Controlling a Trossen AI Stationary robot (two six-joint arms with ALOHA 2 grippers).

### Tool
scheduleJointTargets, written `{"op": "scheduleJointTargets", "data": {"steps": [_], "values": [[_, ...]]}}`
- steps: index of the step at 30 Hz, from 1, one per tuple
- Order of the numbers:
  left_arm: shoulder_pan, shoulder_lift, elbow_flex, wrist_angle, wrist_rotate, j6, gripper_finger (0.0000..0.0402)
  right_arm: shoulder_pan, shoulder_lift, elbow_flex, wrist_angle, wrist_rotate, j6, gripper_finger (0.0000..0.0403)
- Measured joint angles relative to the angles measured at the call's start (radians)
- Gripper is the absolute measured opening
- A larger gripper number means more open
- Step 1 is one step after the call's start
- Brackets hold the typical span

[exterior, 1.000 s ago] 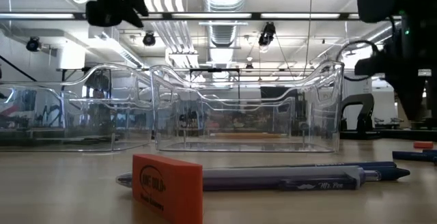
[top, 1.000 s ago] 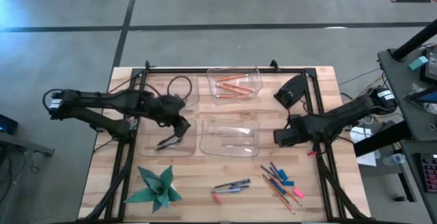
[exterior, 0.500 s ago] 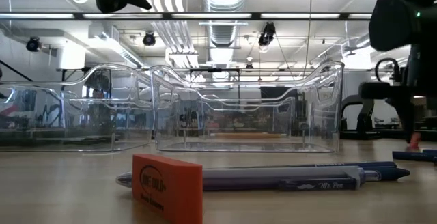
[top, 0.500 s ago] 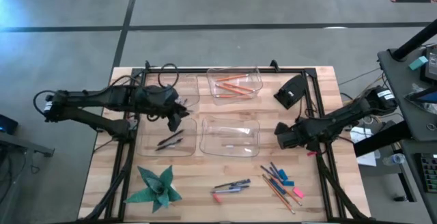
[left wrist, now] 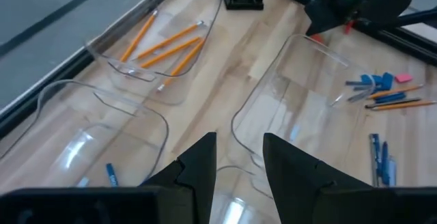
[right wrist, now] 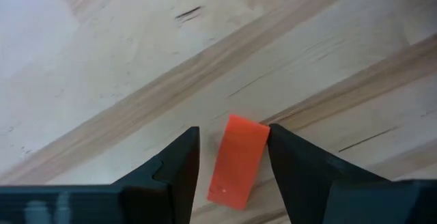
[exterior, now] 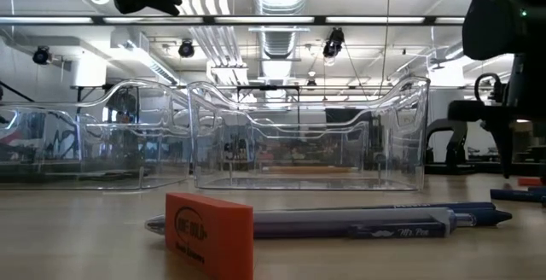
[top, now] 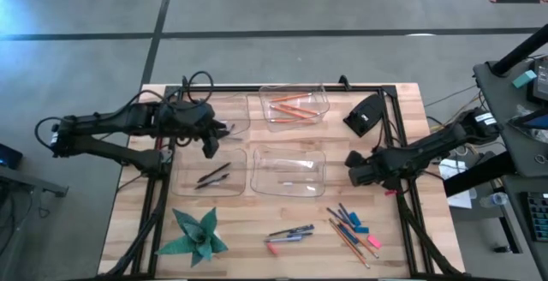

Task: Sort crayons/erasers/pens/pencils in bins
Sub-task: Put the orange eraser into the bottom right transparent bin

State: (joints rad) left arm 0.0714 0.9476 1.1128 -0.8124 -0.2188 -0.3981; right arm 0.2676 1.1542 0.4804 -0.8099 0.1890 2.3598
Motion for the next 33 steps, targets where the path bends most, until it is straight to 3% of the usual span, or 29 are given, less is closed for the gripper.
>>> {"op": "scheduleJointTargets", "data": {"steps": [10,19,33], "values": [[0.008,-0.014,-0.007,-0.021,0.000,0.022,0.0107,-0.005,0.077,0.047,0.030,-0.015,-0.009,0.0137],[0.008,-0.014,-0.007,-0.023,-0.002,0.039,0.0107,-0.005,0.146,0.073,0.030,-0.030,-0.118,0.0103],[0.008,-0.014,-0.006,-0.026,-0.002,0.039,0.0107,-0.004,-0.036,0.070,0.021,-0.018,-0.288,0.0078]]}}
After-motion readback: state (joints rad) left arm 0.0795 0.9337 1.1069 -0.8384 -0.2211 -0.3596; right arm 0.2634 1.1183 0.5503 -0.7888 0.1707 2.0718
